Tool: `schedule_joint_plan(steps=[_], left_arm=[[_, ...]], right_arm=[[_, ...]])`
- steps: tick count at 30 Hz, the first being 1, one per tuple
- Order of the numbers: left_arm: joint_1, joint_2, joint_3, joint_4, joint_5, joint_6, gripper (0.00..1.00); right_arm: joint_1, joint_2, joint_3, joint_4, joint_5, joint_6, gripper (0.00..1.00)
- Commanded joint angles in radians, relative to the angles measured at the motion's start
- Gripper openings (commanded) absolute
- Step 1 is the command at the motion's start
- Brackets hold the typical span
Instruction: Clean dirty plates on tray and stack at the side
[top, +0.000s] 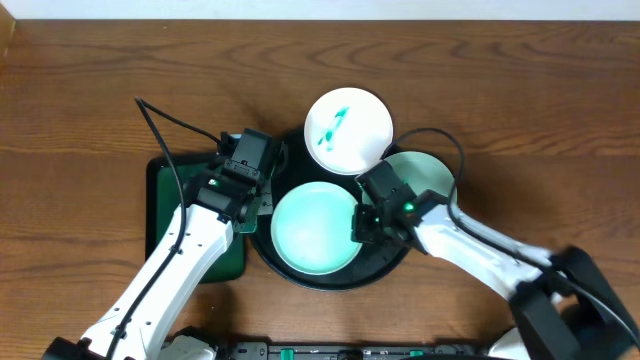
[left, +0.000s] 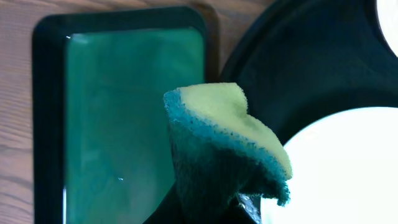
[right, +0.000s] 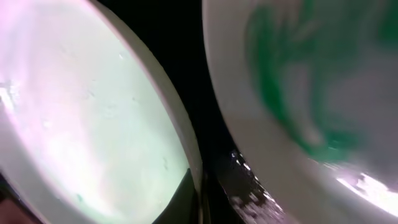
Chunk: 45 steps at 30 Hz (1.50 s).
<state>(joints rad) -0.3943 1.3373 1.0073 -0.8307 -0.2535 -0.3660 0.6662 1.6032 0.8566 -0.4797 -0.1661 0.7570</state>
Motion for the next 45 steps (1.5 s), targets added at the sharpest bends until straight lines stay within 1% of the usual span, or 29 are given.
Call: schedule_joint_plan(steps=[1, 5, 10, 13, 17, 20, 25, 30, 33, 36, 41, 45], left_arm=[[0.003, -0.001, 0.021, -0.007, 0.069, -0.002, 0.07], [0.003, 0.009, 0.021, -0.021, 0.121, -0.002, 0.07], [0.003, 0.015, 0.021, -0.056, 0.158, -0.002, 0.07], [0.003, 0.015, 0.021, -0.071, 0.183, 0.003, 0.07], [0.003, 0.015, 0.021, -0.074, 0.264, 0.018, 0.07], [0.003, 0.015, 0.021, -0.073, 0.314, 0.025, 0.07], [0.003, 0.015, 0.02, -0.061, 0.481, 0.051, 0.07], [0.002, 0.023, 0.011, 0.019, 0.668, 0.058, 0.08], [0.002, 0.061, 0.009, 0.04, 0.692, 0.043, 0.08], [0.002, 0.139, 0.008, 0.053, 0.699, 0.044, 0.07], [0.002, 0.284, 0.008, 0.137, 0.772, 0.091, 0.07], [0.002, 0.341, 0.008, 0.211, 0.816, 0.137, 0.07]], right_arm=[[0.016, -0.082, 0.019, -0.028, 0.092, -0.143, 0.01], [0.016, -0.118, 0.019, -0.05, 0.118, -0.206, 0.01], [0.016, -0.118, 0.02, -0.086, 0.127, -0.28, 0.01], [0.016, -0.118, 0.02, -0.118, 0.172, -0.293, 0.01], [0.016, -0.118, 0.021, -0.143, 0.252, -0.304, 0.01], [0.016, -0.118, 0.022, -0.144, 0.267, -0.311, 0.01], [0.016, -0.118, 0.024, -0.143, 0.267, -0.311, 0.01], [0.016, -0.118, 0.024, -0.142, 0.264, -0.31, 0.01], [0.014, -0.118, 0.026, -0.14, 0.251, -0.309, 0.01], [0.008, -0.118, 0.026, -0.138, 0.226, -0.309, 0.01], [0.005, -0.118, 0.026, -0.141, 0.206, -0.31, 0.01], [0.005, -0.118, 0.026, -0.14, 0.183, -0.309, 0.01]])
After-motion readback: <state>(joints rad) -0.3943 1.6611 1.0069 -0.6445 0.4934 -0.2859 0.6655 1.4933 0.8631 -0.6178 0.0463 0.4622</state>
